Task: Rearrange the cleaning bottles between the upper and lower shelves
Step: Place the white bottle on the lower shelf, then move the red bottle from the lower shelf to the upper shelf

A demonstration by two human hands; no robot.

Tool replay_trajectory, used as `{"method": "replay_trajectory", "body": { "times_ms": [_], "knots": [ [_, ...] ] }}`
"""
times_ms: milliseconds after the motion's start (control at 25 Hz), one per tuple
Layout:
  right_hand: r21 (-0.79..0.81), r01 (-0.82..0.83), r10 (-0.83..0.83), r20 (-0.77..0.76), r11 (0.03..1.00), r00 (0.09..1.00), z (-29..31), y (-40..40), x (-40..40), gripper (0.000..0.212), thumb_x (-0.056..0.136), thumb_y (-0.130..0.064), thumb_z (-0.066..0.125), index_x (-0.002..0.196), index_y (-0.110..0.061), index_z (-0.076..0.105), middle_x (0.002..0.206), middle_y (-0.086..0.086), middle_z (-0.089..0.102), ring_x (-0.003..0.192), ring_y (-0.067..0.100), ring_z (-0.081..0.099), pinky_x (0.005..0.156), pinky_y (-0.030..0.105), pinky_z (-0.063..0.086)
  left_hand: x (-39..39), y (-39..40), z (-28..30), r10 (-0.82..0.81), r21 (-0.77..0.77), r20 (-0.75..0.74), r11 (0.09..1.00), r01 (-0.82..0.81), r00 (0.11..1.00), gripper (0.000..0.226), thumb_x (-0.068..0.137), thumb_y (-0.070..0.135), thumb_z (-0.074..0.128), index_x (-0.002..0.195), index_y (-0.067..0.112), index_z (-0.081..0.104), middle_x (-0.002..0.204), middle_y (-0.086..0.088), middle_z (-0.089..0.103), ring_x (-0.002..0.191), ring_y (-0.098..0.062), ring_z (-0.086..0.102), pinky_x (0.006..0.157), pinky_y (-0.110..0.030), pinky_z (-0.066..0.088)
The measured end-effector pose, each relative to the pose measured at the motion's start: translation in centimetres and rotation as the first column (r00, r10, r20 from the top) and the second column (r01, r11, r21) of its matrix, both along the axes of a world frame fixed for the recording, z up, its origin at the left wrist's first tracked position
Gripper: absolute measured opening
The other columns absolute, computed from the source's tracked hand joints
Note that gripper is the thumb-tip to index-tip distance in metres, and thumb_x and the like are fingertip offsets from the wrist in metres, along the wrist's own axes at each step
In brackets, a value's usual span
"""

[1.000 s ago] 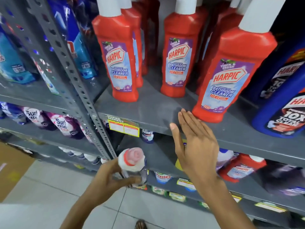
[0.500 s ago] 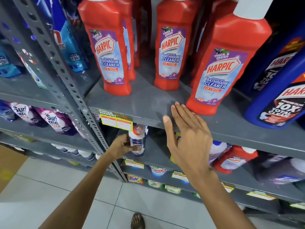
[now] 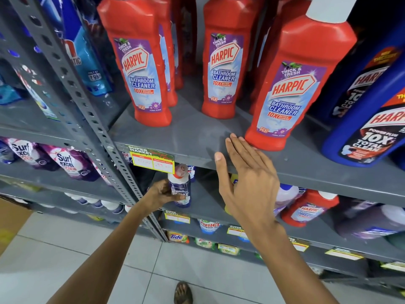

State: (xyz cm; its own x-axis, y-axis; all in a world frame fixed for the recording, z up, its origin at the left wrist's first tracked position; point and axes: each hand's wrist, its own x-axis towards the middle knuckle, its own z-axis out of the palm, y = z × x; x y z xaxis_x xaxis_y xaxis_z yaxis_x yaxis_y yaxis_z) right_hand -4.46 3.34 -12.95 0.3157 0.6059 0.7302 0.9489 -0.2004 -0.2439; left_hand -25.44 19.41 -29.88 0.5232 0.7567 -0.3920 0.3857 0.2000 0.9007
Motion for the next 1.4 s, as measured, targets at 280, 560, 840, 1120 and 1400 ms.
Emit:
{"method": "replay_trajectory", "body": {
  "times_ms": [280, 560, 840, 1120, 1400],
  "knots": [
    [0.006, -0.011, 0.011, -0.011, 1.0, 1.0, 0.0, 0.0, -0.1, 0.046, 0.108, -0.047, 0.048, 0.133, -0.016, 0.071, 0.141, -0.002, 0.065, 0.138, 0.007, 0.053, 0.119, 0.025, 0.038, -0.2, -0.5, 0.0, -0.01, -0.005, 0.069, 1.0, 0.011, 0.998, 0.056, 0.089, -0.011, 0.082, 0.141, -0.005, 0.061, 0.137, -0.024, 0.076, 0.13, -0.041, 0.072, 0.092, -0.021, 0.067],
    [-0.018, -0.03, 0.029, -0.03, 0.999, 0.999, 0.1, -0.1, -0.1, 0.047, 0.108, -0.047, 0.048, 0.134, -0.016, 0.07, 0.142, -0.002, 0.065, 0.138, 0.008, 0.053, 0.119, 0.026, 0.038, -0.3, -0.3, -0.5, -0.016, -0.035, 0.06, 0.999, 0.018, 0.998, 0.058, 0.09, -0.005, 0.084, 0.144, 0.0, 0.061, 0.139, -0.019, 0.076, 0.131, -0.037, 0.072, 0.111, -0.045, 0.061],
    [0.1, -0.305, 0.312, -0.059, 0.947, 0.948, -1.0, -2.2, 0.5, 0.042, 0.103, -0.03, 0.061, 0.141, -0.011, 0.064, 0.149, -0.003, 0.058, 0.142, 0.011, 0.05, 0.123, 0.045, 0.033, -0.9, -4.0, -3.0, 0.144, 0.052, -0.124, 0.989, -0.138, 0.982, 0.076, 0.081, -0.009, 0.091, 0.146, -0.002, 0.053, 0.138, -0.023, 0.069, 0.119, -0.034, 0.069, 0.095, -0.035, 0.062],
    [0.003, -0.315, 0.304, -0.26, 0.949, 0.916, -11.4, -18.6, 6.8, 0.038, 0.09, -0.005, 0.07, 0.127, -0.014, 0.073, 0.139, -0.005, 0.065, 0.125, 0.018, 0.065, 0.112, 0.05, 0.044, 0.1, -19.4, -8.8, 0.212, 0.717, -0.258, 0.696, 0.04, 0.943, 0.014, 0.091, 0.009, 0.084, 0.105, 0.011, 0.079, 0.115, -0.008, 0.075, 0.107, -0.03, 0.071, 0.096, -0.036, 0.053],
    [-0.515, -0.144, -0.182, -0.529, 0.845, 0.829, -20.2, -29.3, 19.5, 0.06, 0.1, -0.031, 0.065, 0.156, -0.021, 0.045, 0.159, -0.008, 0.045, 0.143, 0.016, 0.048, 0.115, 0.04, 0.047, 14.7, -24.5, -5.8, 0.06, 0.49, -0.231, 0.87, 0.062, 0.971, 0.021, 0.088, 0.003, 0.088, 0.083, 0.02, 0.078, 0.085, 0.005, 0.079, 0.072, -0.009, 0.072, 0.072, -0.039, 0.061]
  ]
}}
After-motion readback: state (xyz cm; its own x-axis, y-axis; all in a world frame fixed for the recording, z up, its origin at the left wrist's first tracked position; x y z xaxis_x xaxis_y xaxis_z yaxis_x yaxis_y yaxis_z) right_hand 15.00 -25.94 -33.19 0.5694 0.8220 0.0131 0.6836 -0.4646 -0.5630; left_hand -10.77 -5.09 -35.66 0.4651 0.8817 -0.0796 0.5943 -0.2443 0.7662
